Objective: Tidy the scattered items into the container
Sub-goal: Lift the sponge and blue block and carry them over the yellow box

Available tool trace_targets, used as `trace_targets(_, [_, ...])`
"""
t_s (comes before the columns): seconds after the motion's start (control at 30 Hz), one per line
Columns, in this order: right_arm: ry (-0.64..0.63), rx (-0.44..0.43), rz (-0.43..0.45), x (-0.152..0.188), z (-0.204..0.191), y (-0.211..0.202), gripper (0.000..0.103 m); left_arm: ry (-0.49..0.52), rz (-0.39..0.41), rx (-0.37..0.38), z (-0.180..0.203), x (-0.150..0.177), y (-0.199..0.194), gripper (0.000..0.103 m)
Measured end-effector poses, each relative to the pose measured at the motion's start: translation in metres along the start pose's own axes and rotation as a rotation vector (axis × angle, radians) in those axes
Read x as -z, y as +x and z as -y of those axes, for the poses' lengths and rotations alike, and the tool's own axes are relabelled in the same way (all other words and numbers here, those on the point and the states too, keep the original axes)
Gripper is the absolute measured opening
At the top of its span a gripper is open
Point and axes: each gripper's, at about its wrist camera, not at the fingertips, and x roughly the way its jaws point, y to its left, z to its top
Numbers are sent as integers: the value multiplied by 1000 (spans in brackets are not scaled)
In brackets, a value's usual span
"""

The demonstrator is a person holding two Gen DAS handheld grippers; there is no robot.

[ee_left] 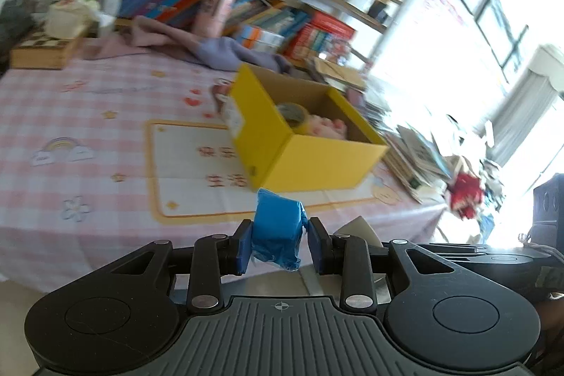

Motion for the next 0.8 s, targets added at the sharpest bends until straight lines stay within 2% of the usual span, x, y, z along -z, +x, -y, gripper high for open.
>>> trace_targets(0.33, [105,80,50,15,35,-30,32,83,-44,93,35,1,19,31])
trace_targets(0.8, [170,119,68,29,64,-50,32,138,-77,146,68,4,33,31])
